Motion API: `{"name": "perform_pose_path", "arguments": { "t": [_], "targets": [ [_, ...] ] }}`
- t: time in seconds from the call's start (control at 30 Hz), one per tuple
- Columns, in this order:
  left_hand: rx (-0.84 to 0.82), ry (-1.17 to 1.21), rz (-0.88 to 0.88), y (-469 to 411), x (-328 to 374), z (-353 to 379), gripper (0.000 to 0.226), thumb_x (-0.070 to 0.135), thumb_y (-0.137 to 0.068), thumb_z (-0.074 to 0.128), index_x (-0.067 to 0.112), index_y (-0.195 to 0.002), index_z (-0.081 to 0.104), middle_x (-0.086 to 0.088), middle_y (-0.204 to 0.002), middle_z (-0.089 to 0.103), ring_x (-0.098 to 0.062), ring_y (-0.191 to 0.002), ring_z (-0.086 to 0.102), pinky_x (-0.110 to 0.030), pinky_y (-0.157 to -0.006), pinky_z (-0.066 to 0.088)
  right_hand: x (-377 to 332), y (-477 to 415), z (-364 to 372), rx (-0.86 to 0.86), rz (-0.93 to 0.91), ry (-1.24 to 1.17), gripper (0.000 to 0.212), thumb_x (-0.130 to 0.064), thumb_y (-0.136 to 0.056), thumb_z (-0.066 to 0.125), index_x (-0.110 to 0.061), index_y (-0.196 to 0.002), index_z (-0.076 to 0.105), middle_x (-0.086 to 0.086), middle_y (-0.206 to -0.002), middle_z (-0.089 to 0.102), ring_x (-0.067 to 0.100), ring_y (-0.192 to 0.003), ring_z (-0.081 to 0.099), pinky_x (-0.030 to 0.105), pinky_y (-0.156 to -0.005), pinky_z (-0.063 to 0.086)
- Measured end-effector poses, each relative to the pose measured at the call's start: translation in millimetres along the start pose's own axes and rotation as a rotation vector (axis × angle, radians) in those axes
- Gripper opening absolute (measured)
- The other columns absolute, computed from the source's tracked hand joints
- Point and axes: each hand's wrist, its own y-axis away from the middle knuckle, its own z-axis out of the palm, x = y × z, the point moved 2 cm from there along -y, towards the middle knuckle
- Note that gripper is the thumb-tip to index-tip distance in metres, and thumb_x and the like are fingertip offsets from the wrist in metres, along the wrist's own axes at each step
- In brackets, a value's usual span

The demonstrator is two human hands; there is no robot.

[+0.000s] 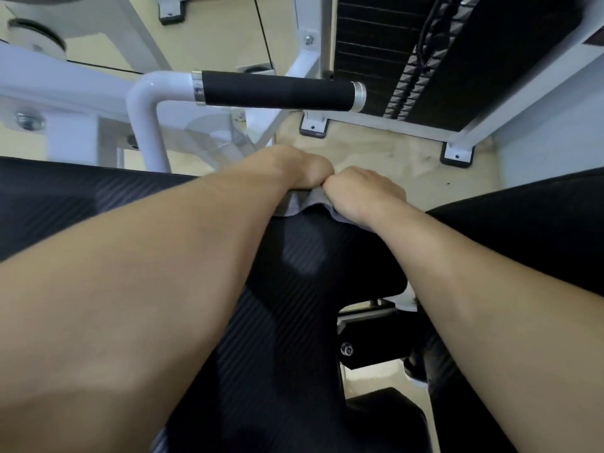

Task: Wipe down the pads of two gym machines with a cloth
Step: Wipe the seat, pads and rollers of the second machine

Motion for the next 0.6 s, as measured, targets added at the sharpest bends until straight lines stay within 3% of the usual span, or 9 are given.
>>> {"name": "perform_pose_path", "arguments": {
  "t": [0.07,0.13,0.23,0.3,0.37,0.47,0.53,0.6],
  "targets": [
    [-0.006,0.025,0.036,6.9,-3.8,1.7,0.034,0.028,-0.097,0.034,0.007,-0.094,0.061,-0.013,-0.099,0.063,-0.024,-0.086,0.057,-0.03,-0.075,0.039,-0.5,1.3,1.7,0.031,-0.056,0.024,0.008,-0.019,-0.07,0.047,-0.016,-0.077,0.05,0.002,-0.074,0.05,0.027,-0.077,0.048,0.033,-0.07,0.034],
    [0.017,0.035,0.08,11.4,-5.3,2.6,0.04,0.025,-0.099,0.029,0.008,-0.124,0.055,-0.012,-0.14,0.049,-0.027,-0.128,0.043,-0.035,-0.102,0.029,-4.9,4.4,2.0,0.06,-0.113,0.031,0.013,-0.02,-0.077,0.043,-0.019,-0.086,0.053,0.008,-0.091,0.057,0.028,-0.082,0.048,0.032,-0.072,0.032],
    [0.09,0.023,0.095,15.9,-21.2,0.7,0.056,0.035,-0.093,0.022,0.012,-0.138,0.044,-0.008,-0.155,0.031,-0.024,-0.142,0.025,-0.038,-0.113,0.015,-19.3,11.2,5.5,0.082,-0.212,0.056,0.033,-0.023,-0.087,0.037,-0.016,-0.111,0.058,0.013,-0.123,0.059,0.032,-0.107,0.053,0.033,-0.076,0.033],
    [0.243,-0.058,0.074,16.5,-40.3,-4.5,0.066,0.046,-0.085,0.02,0.016,-0.136,0.048,-0.012,-0.15,0.039,-0.031,-0.137,0.035,-0.044,-0.109,0.024,-32.7,17.2,10.0,0.074,-0.291,0.052,0.035,-0.025,-0.091,0.033,-0.015,-0.116,0.056,0.012,-0.127,0.057,0.033,-0.113,0.052,0.034,-0.077,0.032],
    [0.368,-0.15,0.044,25.4,-59.9,-12.2,0.055,0.041,-0.091,0.021,0.016,-0.127,0.055,-0.016,-0.139,0.051,-0.035,-0.122,0.048,-0.043,-0.093,0.035,-52.0,27.4,15.2,0.045,-0.382,0.032,0.034,-0.028,-0.093,0.031,-0.018,-0.114,0.057,0.01,-0.124,0.059,0.033,-0.11,0.053,0.034,-0.076,0.035],
    [0.564,-0.173,0.011,53.0,-86.8,-25.6,0.041,0.028,-0.099,0.023,0.013,-0.111,0.058,-0.017,-0.124,0.059,-0.037,-0.106,0.053,-0.04,-0.079,0.035,-88.3,43.7,21.1,-0.019,-0.529,-0.021,0.024,-0.025,-0.091,0.036,-0.02,-0.105,0.056,0.009,-0.117,0.061,0.033,-0.106,0.055,0.033,-0.077,0.038],
    [0.67,-0.171,-0.054,67.2,-107.8,-35.8,0.036,0.028,-0.099,0.024,0.011,-0.097,0.055,-0.021,-0.117,0.06,-0.037,-0.099,0.053,-0.038,-0.075,0.034,-114.8,51.8,25.2,-0.055,-0.617,-0.081,0.026,-0.023,-0.09,0.04,-0.018,-0.11,0.056,0.008,-0.115,0.061,0.031,-0.106,0.055,0.034,-0.077,0.038],
    [0.741,-0.189,-0.057,79.4,-126.8,-45.5,0.037,0.027,-0.1,0.025,0.004,-0.1,0.054,-0.027,-0.112,0.058,-0.042,-0.1,0.053,-0.04,-0.073,0.034,-140.9,59.6,28.9,-0.076,-0.726,-0.127,0.019,-0.02,-0.089,0.042,-0.018,-0.104,0.054,0.007,-0.101,0.06,0.03,-0.098,0.056,0.037,-0.075,0.042]
  ]
}}
